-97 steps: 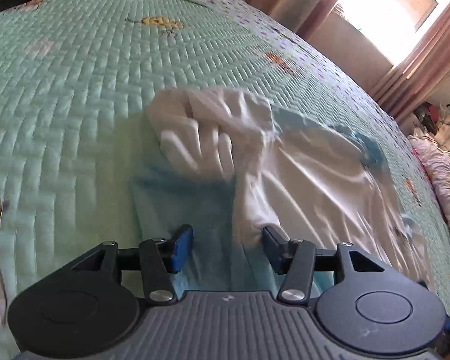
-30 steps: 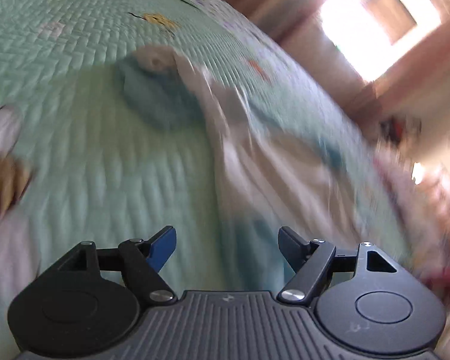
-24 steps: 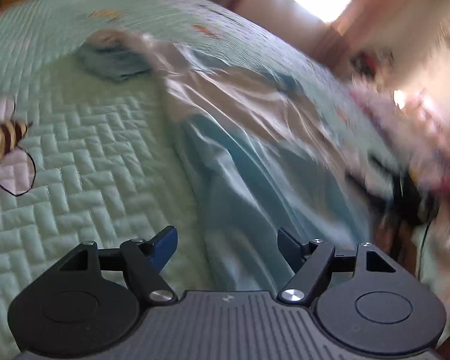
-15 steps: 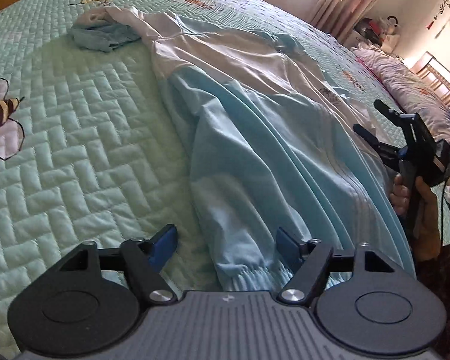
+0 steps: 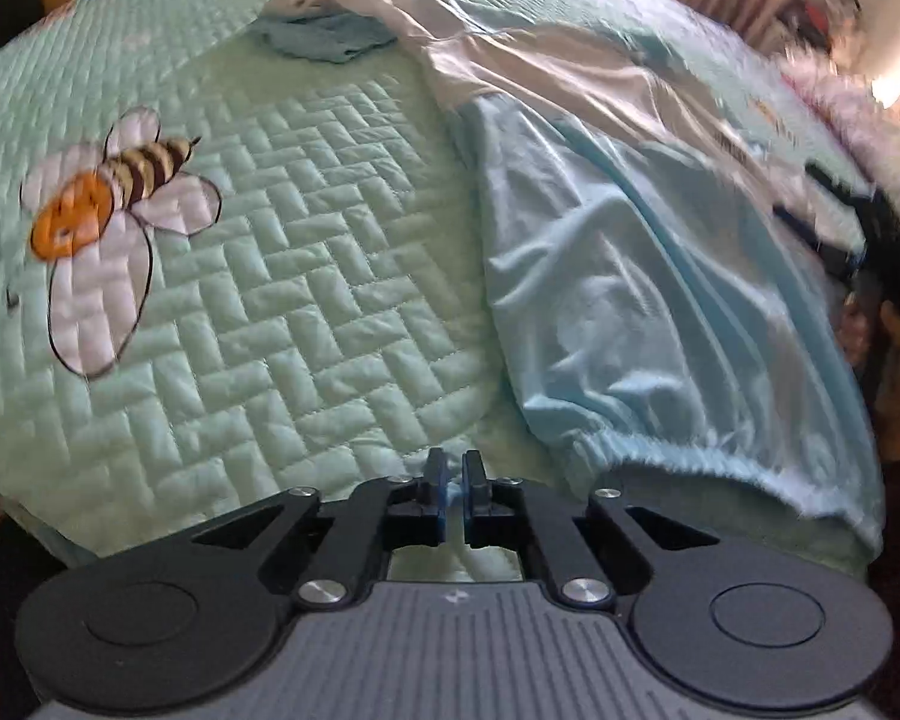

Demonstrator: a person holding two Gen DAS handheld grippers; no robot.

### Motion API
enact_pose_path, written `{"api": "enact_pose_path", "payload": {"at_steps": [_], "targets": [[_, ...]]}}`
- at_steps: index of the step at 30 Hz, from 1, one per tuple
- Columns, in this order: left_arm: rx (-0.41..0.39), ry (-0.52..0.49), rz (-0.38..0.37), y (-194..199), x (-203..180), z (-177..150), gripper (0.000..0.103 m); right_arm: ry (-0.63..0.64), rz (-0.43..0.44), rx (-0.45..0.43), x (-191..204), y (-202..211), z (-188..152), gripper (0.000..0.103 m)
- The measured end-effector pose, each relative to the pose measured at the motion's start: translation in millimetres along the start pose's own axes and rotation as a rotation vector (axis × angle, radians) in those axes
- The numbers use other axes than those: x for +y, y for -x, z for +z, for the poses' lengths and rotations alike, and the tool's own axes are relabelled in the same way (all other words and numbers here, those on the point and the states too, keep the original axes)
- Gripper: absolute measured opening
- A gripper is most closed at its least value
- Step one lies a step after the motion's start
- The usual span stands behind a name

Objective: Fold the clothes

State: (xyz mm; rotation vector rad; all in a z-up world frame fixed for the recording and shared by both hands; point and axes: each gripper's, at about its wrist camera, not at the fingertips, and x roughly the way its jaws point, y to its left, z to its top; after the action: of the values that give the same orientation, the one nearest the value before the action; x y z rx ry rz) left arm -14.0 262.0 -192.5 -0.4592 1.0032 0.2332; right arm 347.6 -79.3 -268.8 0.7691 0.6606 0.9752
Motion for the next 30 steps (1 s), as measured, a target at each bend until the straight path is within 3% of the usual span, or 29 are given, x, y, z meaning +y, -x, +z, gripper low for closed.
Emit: {"api": "enact_pose_path", "payload": {"at_steps": [1,4,5,7,9,14,18,22,30], "targets": [[-0.02,0.019,-0.025,1.2,0.1,1.8,0.019,0.0,0.0,0.0,0.3,0.1,0.0,0.081],[-0.045,0.008,-0.084,3.1,-9.5,4.5,0.032,0.0,0.001,0.0,0.1,-0.5,-0.4,0.081],[-0.047,-0.022,-0.086,5.3,-14.2,2.8,0.035,0.0,0.001,0.001,-0.5,-0.8,-0.6,0.081],[-0.066,-0.097,-0.07,11.2,-24.0,-4.0,0.053,0.001,0.001,0.003,-1.3,-0.6,-0.6,0.081],[-0.086,-0.189,-0.046,15.8,-35.1,-14.0,0.061,0.002,0.001,0.004,-1.1,-0.5,-0.9,0.081],[-0.125,-0.386,0.015,13.0,-66.6,-37.6,0.061,0.002,0.001,0.004,-1.2,-0.3,-1.0,0.081],[-0.169,-0.46,0.106,0.7,-82.3,-43.9,0.062,0.002,0.001,0.004,-1.3,0.3,-0.4,0.081],[-0.186,-0.445,0.176,-10.0,-81.5,-45.6,0.066,0.004,-0.001,0.006,-2.8,-0.3,-0.7,0.081],[-0.301,-0.438,0.331,-19.1,-85.5,-51.5,0.075,0.014,-0.012,0.009,0.0,-1.3,-1.2,0.081]]}}
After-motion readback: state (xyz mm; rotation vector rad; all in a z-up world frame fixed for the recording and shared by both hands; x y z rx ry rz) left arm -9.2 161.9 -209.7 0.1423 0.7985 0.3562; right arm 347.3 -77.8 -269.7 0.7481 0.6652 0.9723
